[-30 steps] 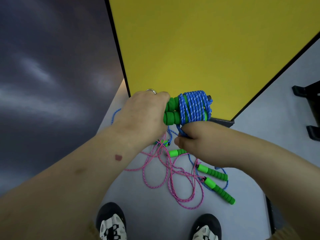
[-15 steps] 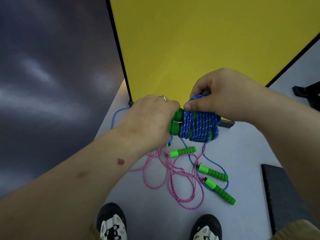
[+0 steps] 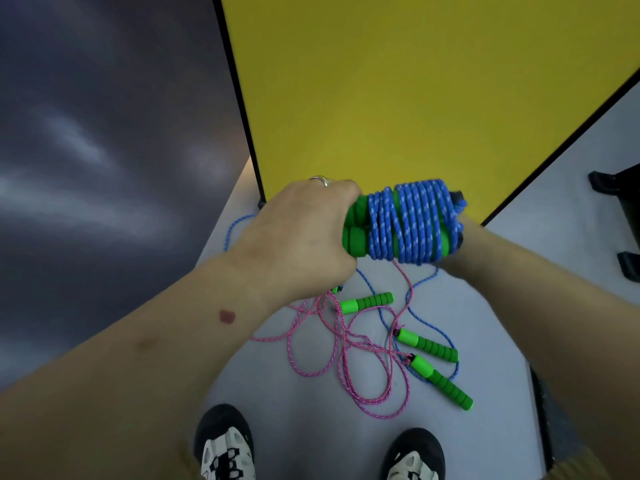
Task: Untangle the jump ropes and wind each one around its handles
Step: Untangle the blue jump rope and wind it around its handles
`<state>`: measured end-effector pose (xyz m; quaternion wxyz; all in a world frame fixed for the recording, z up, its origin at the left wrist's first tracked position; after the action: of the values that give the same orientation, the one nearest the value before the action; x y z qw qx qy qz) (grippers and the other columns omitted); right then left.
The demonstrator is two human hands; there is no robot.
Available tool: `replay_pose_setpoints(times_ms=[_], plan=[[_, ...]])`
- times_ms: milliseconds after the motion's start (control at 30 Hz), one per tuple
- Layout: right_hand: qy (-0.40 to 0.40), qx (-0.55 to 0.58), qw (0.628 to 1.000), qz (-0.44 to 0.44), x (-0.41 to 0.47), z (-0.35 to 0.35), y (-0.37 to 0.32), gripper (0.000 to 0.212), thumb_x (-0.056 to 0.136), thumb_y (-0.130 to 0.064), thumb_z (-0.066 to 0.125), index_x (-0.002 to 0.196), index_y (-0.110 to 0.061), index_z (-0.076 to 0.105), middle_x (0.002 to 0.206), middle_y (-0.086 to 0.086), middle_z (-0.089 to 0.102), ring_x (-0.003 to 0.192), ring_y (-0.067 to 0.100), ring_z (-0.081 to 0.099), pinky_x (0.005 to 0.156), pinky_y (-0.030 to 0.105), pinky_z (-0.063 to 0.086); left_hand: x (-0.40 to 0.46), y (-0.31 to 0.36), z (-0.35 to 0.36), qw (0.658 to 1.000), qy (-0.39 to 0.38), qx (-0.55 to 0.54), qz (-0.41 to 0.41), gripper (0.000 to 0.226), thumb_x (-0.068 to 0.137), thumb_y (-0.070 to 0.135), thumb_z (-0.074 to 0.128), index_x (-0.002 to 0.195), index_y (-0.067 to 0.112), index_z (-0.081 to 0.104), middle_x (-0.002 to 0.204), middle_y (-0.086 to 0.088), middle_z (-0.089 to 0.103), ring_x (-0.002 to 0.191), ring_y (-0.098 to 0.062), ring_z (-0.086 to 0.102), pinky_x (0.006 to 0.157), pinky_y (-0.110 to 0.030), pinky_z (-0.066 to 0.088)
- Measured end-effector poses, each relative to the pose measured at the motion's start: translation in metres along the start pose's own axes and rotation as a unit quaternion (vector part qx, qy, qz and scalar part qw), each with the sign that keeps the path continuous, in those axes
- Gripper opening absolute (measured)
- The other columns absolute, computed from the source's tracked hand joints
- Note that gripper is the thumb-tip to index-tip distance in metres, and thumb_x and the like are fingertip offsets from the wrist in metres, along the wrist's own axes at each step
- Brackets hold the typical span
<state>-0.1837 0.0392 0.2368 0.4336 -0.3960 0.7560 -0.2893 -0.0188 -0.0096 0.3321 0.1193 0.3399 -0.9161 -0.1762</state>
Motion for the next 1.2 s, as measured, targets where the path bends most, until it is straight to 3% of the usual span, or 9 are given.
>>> replay_pose_setpoints(times_ms=[100,200,333,467,600,767,867,1000,1200], plan=[[0.041,-0.137,0.989,-0.028,-0.018,0.017,-0.012,0.014,0.094,-0.030,0.062,0.084,-0.021,0.059,0.072,-0.004,0.058,0.068,0.014,0.056,0.051,0.014,0.040,0.003,-0.011,0.001,0.999,0.003,-0.020,-0.051,0.025,0.070,0.020,0.066,0.088,0.021,0.049,0.082,0.002,0.050,0.080,-0.024,0.052,0.058,-0.038,0.044],[0.040,-0.108,0.985,-0.125,-0.035,0.043,-0.049,0.033,0.101,-0.014,0.048,0.069,-0.013,0.055,0.070,0.020,0.057,0.061,0.024,0.049,0.054,0.034,0.038,0.003,-0.017,0.005,0.995,-0.019,-0.022,-0.091,0.042,0.071,0.032,0.077,0.100,0.019,0.049,0.091,-0.001,0.050,0.087,-0.026,0.051,0.062,-0.037,0.038],[0.053,-0.128,0.986,-0.098,-0.041,0.051,-0.043,0.042,0.100,-0.011,0.046,0.058,-0.019,0.045,0.048,-0.006,0.040,0.047,0.013,0.035,0.046,0.028,0.024,-0.002,-0.016,0.011,0.992,-0.063,0.009,-0.113,0.057,0.072,0.042,0.077,0.108,0.018,0.041,0.099,-0.001,0.041,0.103,-0.029,0.046,0.078,-0.040,0.044],[0.066,-0.111,0.988,-0.088,-0.052,0.052,-0.046,0.047,0.100,-0.016,0.046,0.056,-0.018,0.032,0.046,-0.004,0.032,0.049,0.014,0.025,0.046,0.028,0.017,-0.005,-0.020,0.019,0.984,-0.101,-0.019,-0.148,0.054,0.072,0.044,0.055,0.116,0.020,0.037,0.108,-0.002,0.036,0.118,-0.030,0.039,0.097,-0.044,0.041],[0.081,-0.163,0.972,-0.151,-0.065,0.054,-0.057,0.035,0.102,-0.023,0.043,0.068,-0.024,0.036,0.060,-0.007,0.040,0.057,0.010,0.040,0.054,0.031,0.034,-0.002,-0.030,0.023,0.973,-0.099,-0.092,-0.187,0.035,0.087,0.035,0.058,0.115,0.019,0.043,0.112,-0.004,0.049,0.109,-0.030,0.052,0.084,-0.039,0.046],[0.115,-0.196,0.948,-0.224,-0.073,0.050,-0.072,0.025,0.099,-0.017,0.049,0.075,-0.023,0.041,0.065,-0.007,0.041,0.063,0.009,0.042,0.053,0.019,0.030,-0.004,-0.055,0.033,0.890,-0.057,-0.345,-0.293,0.068,0.055,0.065,0.072,0.106,0.020,0.064,0.099,-0.007,0.074,0.089,-0.030,0.074,0.082,-0.051,0.060],[0.153,-0.144,0.952,-0.221,-0.076,0.041,-0.071,0.017,0.095,-0.018,0.055,0.079,-0.016,0.056,0.060,-0.001,0.044,0.061,0.018,0.041,0.050,0.026,0.028,-0.003,-0.061,0.041,0.856,-0.033,-0.413,-0.309,0.076,0.051,0.064,0.080,0.108,0.014,0.068,0.100,-0.013,0.075,0.089,-0.034,0.075,0.081,-0.054,0.061],[0.168,0.024,0.971,-0.170,-0.073,0.034,-0.059,0.008,0.089,-0.017,0.069,0.083,-0.018,0.074,0.069,0.007,0.064,0.058,0.016,0.045,0.052,0.030,0.036,-0.003,-0.054,0.035,0.830,0.003,-0.471,-0.298,0.077,0.053,0.054,0.084,0.114,0.010,0.066,0.104,-0.013,0.075,0.090,-0.031,0.075,0.079,-0.053,0.062],[0.122,0.096,0.982,-0.108,-0.064,0.040,-0.052,0.014,0.080,-0.017,0.080,0.080,-0.012,0.067,0.066,0.002,0.062,0.059,0.011,0.050,0.057,0.034,0.044,-0.005,-0.048,0.036,0.750,0.037,-0.585,-0.306,0.046,0.084,0.015,0.079,0.120,-0.005,0.059,0.093,-0.019,0.068,0.075,-0.032,0.072,0.069,-0.048,0.062]])
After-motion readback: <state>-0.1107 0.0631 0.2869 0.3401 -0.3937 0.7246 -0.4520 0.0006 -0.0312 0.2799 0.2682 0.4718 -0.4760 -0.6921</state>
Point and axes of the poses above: each hand's wrist, its own x-axis towards the middle knuckle, its own z-axis out of the palm, y = z × x, the point moved 10 cm from there along x, towards the middle knuckle
